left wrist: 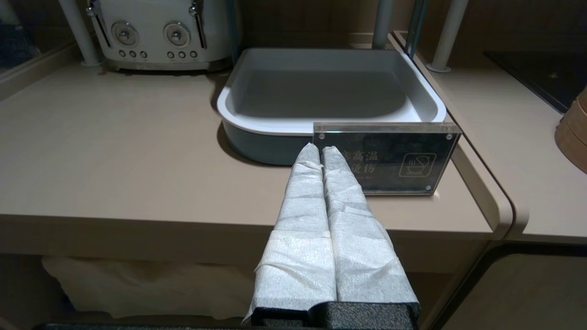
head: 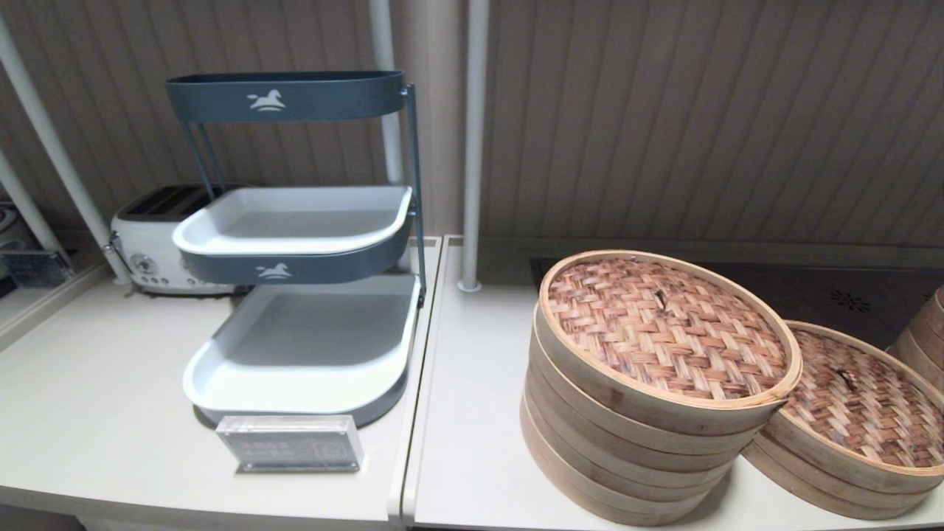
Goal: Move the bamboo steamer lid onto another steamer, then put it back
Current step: Pick up the steamer
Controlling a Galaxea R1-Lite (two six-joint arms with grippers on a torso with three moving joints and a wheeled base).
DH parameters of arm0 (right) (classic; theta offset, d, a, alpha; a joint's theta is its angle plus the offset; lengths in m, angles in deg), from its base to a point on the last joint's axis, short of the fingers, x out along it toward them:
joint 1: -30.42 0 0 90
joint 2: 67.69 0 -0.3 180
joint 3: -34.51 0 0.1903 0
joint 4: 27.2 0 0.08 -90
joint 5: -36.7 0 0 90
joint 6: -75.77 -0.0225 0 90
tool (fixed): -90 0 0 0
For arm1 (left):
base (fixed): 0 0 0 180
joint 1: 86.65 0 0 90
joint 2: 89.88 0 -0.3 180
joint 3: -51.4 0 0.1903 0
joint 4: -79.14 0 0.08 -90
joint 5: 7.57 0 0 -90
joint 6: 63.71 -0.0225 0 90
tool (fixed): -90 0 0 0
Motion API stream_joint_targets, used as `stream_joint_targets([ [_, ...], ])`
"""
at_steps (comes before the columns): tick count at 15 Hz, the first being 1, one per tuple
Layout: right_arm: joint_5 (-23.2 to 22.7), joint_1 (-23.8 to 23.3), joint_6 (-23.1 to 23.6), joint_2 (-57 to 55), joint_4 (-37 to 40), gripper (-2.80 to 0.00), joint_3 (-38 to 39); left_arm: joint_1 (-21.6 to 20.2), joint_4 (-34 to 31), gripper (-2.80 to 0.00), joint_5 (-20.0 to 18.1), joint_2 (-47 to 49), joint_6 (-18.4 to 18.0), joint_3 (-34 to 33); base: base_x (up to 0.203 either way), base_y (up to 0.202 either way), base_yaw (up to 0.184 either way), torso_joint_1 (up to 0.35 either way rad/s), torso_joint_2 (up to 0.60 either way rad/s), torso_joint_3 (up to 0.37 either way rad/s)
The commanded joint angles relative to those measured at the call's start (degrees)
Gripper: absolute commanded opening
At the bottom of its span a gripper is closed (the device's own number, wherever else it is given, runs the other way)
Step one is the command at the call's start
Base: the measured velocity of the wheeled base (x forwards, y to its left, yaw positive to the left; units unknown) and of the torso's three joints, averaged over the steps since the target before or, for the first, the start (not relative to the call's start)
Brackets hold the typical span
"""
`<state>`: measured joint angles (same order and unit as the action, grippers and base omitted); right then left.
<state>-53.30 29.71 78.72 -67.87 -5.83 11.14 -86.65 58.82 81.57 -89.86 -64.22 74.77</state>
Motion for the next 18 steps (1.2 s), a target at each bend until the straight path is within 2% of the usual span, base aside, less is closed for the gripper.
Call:
stream_joint_targets([
  [1, -0.2, 0.0, -0.2, -0.1, 0.0, -2.8, 1.4, 0.0, 0.0, -2.8, 0.0, 0.1, 0.0, -1.6, 0.0, 0.0, 0.0, 0.0, 0.0, 0.0],
  [9, -0.2, -0.1, 0.6, -0.3, 1.7, -2.8, -0.4, 0.1, 0.0, -2.8, 0.0, 0.0, 0.0, -1.6, 0.0, 0.0, 0.0, 0.0, 0.0, 0.0],
  [12, -0.3, -0.1, 0.6, -4.6, 7.5, -2.8, -13.5, 0.0, 0.0, -2.8, 0.0, 0.0, 0.0, -1.6, 0.0, 0.0, 0.0, 0.0, 0.0, 0.0],
  [18, -0.2, -0.3, 0.6, -27.2, 10.5, -2.8, -36.5, 0.0, 0.0, -2.8, 0.0, 0.0, 0.0, -1.6, 0.0, 0.0, 0.0, 0.0, 0.0, 0.0],
])
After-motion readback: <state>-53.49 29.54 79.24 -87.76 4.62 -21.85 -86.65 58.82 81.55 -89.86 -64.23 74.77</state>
